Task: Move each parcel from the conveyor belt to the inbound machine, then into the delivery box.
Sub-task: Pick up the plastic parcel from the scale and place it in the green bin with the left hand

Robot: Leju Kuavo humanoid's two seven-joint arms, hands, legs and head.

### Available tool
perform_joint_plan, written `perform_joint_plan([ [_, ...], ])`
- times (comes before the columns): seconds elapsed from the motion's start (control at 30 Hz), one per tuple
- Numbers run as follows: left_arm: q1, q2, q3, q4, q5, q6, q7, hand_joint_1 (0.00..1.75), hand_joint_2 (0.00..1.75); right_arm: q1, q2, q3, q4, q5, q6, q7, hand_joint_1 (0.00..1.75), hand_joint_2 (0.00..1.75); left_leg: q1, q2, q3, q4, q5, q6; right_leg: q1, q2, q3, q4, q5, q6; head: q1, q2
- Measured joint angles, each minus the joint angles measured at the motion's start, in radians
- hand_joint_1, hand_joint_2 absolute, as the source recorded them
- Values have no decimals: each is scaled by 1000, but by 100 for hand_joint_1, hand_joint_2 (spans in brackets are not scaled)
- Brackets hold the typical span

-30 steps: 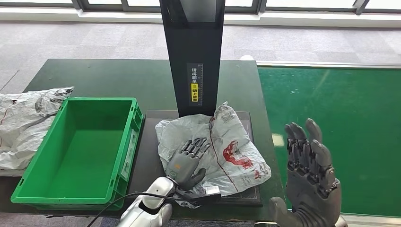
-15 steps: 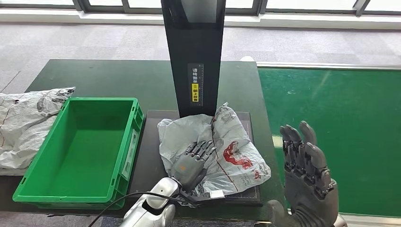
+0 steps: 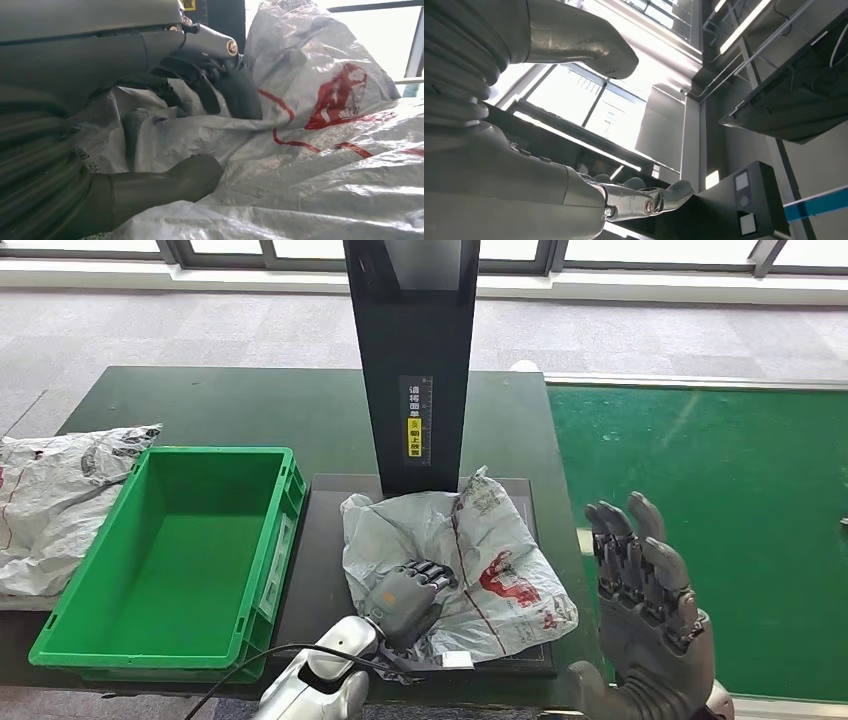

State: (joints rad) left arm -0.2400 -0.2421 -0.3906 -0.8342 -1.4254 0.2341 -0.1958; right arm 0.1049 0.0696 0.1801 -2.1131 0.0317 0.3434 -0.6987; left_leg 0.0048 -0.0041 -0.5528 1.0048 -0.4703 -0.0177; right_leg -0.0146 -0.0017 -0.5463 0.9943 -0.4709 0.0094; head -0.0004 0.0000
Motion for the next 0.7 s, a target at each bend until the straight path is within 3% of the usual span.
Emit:
perform_joint_plan([
  [0.27,-22,2,-13,18,10,-30,-31,175,175,-2,46,-66,4,-3,85,0,0,175,0,-2,0,0,0,1,0,-2,1,0,-1,1,0,0],
  [0.57,-59,-6,-12,81,43,-17,-39,175,175,-6,69,-79,4,-1,111,0,0,175,-1,-3,-2,0,-3,2,-1,-4,8,-1,-4,2,0,0],
  [0.63,-61,-7,-12,85,59,10,-51,175,175,-5,71,-79,4,1,110,0,0,175,-1,-3,-1,0,-3,2,-1,-4,9,-1,-4,2,0,0],
  [0.7,-51,-9,1,78,151,107,-122,175,175,-2,74,-80,2,11,95,0,0,175,-1,-2,1,0,-2,1,-1,-3,7,0,-2,1,0,0],
])
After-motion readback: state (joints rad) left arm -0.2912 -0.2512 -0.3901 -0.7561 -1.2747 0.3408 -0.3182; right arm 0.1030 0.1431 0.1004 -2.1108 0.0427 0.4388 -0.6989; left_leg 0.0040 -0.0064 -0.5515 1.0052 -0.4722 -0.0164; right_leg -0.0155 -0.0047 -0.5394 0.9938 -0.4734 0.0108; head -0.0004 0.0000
